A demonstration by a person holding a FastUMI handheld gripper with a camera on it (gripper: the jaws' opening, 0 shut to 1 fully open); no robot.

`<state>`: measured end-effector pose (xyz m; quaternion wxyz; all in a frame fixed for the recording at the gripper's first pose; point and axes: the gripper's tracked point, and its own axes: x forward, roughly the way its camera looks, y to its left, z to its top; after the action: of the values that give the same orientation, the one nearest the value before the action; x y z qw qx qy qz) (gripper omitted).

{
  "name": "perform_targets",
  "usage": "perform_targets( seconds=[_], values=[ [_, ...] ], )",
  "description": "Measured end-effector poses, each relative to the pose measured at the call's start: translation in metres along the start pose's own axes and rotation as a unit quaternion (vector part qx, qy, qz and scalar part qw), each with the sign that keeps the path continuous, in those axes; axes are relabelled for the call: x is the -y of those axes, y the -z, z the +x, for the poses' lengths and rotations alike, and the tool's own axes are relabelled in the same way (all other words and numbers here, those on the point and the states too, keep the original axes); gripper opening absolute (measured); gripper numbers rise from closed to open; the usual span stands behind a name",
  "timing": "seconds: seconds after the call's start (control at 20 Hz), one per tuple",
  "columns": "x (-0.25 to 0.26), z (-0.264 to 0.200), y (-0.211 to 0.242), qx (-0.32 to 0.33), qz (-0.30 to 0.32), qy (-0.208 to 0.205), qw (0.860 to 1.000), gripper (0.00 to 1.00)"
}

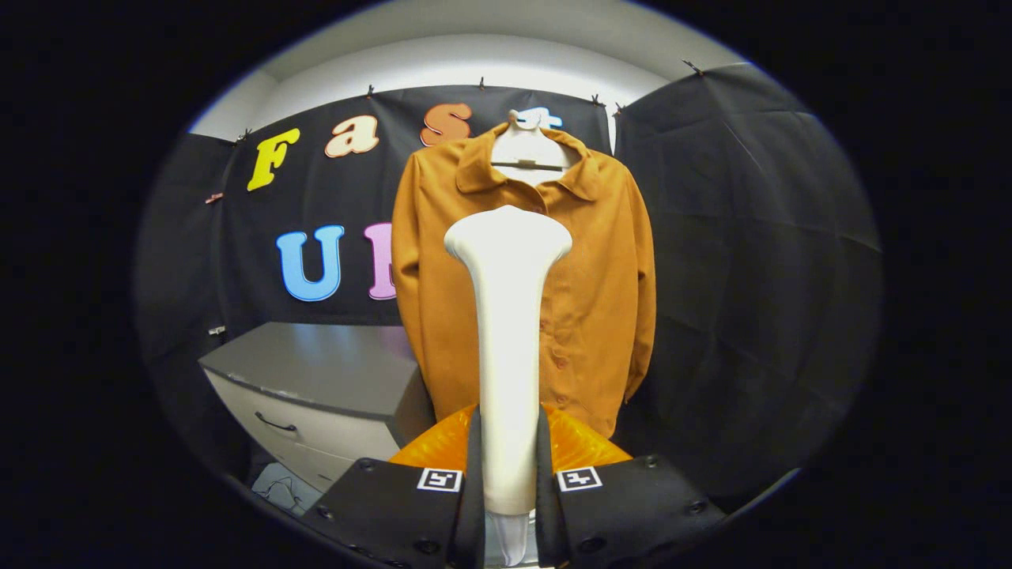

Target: Iron the clothes twice with a garment steamer, once on the left side and once on the right side.

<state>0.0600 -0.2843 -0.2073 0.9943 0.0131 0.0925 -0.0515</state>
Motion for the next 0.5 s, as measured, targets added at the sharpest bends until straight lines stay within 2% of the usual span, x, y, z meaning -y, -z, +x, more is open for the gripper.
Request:
perform_targets(
  seconds=[0.5],
  values=[
    [-0.075,0.013,-0.078,0.039,0.013,-0.001,0.999,0.29]
  ],
)
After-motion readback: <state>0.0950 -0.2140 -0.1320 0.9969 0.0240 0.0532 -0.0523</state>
